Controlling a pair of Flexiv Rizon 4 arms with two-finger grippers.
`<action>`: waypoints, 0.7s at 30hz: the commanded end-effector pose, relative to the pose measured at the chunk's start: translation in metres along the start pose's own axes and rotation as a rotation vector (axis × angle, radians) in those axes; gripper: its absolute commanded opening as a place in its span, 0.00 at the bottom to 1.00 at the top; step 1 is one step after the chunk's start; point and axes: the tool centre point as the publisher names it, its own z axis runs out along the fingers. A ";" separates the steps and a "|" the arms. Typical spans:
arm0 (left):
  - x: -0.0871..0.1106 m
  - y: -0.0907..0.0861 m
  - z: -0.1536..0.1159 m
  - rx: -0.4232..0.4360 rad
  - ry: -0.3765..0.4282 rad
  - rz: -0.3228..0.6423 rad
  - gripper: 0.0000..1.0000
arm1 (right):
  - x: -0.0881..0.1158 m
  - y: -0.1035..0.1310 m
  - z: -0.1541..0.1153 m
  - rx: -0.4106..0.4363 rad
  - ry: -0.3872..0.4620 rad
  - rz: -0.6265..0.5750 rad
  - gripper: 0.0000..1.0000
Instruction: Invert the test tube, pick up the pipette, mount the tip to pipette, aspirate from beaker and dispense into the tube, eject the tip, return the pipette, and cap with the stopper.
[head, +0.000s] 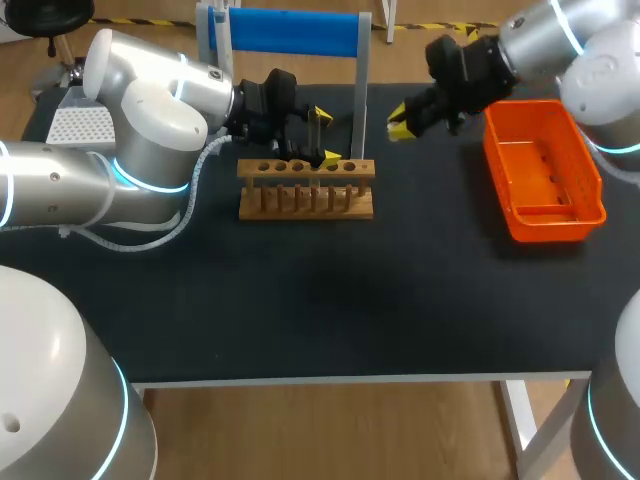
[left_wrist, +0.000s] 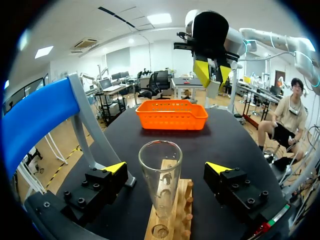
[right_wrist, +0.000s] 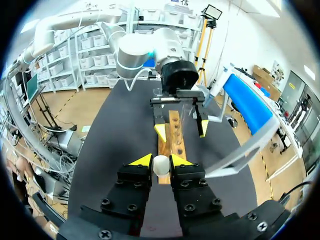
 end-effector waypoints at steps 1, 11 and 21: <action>-0.001 0.000 0.001 0.000 0.002 0.000 1.00 | -0.019 0.019 0.016 0.026 0.068 -0.005 0.00; -0.001 0.000 0.001 0.000 0.002 0.000 1.00 | -0.035 0.051 0.036 0.018 0.089 -0.030 0.00; -0.001 0.000 0.001 0.000 0.002 0.000 1.00 | -0.042 0.069 0.053 0.024 0.120 -0.036 0.00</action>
